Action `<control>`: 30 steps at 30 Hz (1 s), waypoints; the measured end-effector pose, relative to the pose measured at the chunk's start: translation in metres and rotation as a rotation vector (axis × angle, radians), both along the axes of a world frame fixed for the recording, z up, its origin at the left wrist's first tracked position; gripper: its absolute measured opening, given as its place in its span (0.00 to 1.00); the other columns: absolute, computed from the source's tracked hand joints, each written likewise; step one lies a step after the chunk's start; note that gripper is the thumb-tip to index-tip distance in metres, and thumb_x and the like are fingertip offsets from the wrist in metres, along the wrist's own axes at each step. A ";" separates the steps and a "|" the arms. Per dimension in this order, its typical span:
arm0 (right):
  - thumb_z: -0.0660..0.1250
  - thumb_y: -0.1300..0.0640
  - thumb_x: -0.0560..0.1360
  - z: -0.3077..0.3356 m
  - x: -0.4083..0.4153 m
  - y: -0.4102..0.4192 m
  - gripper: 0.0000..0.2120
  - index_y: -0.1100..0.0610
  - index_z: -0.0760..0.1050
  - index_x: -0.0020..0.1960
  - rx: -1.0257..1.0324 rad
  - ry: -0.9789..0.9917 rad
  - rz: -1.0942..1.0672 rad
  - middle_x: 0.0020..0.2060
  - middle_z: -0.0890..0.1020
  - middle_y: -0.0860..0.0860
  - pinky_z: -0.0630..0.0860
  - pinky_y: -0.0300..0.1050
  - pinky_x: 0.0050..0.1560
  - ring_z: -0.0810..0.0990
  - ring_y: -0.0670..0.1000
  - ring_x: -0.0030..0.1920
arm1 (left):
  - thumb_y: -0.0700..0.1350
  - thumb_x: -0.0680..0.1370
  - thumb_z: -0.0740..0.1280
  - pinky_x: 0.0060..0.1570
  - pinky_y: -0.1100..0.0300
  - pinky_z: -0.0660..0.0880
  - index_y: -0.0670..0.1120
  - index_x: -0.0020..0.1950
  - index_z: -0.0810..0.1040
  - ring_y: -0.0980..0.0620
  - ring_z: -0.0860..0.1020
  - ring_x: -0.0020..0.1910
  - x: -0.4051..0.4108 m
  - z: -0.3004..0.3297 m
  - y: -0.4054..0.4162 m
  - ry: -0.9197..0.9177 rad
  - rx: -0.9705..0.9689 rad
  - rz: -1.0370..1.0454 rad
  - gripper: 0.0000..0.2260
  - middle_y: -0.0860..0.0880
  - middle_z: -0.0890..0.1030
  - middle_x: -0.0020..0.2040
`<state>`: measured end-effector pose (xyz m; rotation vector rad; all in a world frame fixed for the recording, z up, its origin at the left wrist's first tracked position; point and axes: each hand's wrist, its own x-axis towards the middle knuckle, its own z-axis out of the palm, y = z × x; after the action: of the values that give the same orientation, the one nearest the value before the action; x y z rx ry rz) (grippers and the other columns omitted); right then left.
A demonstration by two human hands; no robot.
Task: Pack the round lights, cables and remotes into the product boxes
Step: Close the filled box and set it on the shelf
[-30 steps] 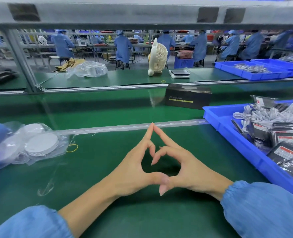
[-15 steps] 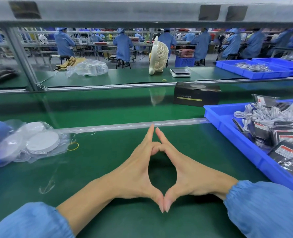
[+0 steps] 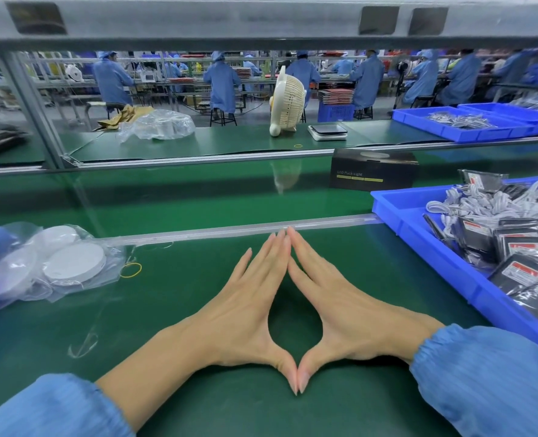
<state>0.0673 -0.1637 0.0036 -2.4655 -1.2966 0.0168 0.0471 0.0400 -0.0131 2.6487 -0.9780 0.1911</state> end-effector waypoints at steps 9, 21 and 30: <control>0.38 0.36 0.81 -0.003 0.006 0.001 0.35 0.57 0.75 0.61 -0.260 -0.448 -0.060 0.78 0.36 0.53 0.44 0.66 0.75 0.33 0.59 0.77 | 0.67 0.80 0.38 0.72 0.30 0.51 0.45 0.75 0.70 0.37 0.45 0.79 0.018 0.005 0.014 -0.433 0.280 0.026 0.38 0.45 0.58 0.80; 0.38 0.41 0.83 0.003 -0.003 0.010 0.33 0.51 0.81 0.56 0.298 -0.368 0.046 0.63 0.75 0.51 0.56 0.62 0.72 0.68 0.54 0.69 | 0.61 0.83 0.46 0.69 0.34 0.61 0.44 0.36 0.82 0.49 0.78 0.62 0.005 0.004 -0.005 -0.705 -0.402 0.002 0.33 0.56 0.80 0.33; 0.51 0.32 0.79 -0.005 -0.004 0.017 0.31 0.53 0.75 0.66 0.808 0.220 0.120 0.44 0.79 0.52 0.69 0.58 0.63 0.78 0.55 0.54 | 0.65 0.78 0.59 0.49 0.53 0.73 0.41 0.41 0.74 0.43 0.75 0.37 -0.022 0.015 -0.046 0.101 -1.325 0.088 0.26 0.50 0.72 0.28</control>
<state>0.0635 -0.1467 -0.0018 -1.6506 -1.0687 -0.1675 0.0250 -0.0057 0.0018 1.4431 -0.4059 0.5012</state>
